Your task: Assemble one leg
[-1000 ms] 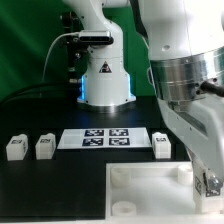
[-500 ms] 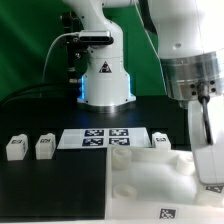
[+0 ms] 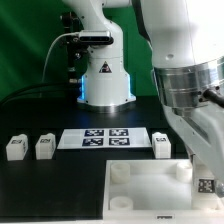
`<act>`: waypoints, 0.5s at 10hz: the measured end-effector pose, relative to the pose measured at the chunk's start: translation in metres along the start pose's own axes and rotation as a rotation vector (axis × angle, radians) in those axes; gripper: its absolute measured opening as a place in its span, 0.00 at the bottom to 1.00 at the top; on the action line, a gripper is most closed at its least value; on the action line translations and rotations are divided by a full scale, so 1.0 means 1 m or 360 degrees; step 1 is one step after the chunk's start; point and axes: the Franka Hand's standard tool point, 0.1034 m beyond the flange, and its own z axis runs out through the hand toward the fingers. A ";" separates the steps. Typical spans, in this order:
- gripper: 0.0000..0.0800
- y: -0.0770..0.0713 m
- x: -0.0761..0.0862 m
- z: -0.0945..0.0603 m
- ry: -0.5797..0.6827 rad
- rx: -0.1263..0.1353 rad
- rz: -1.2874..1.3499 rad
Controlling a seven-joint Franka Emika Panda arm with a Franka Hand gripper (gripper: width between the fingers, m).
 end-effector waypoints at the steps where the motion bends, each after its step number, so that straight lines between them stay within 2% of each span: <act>1: 0.81 0.005 0.002 0.002 0.0017 0.0011 -0.0126; 4: 0.81 0.004 0.002 0.002 0.0019 0.0008 -0.0619; 5: 0.81 0.002 -0.002 -0.002 0.0090 -0.0050 -0.0910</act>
Offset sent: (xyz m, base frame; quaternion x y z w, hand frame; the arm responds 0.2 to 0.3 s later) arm 0.0000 0.0000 0.0000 0.0000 0.0000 -0.2667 0.9638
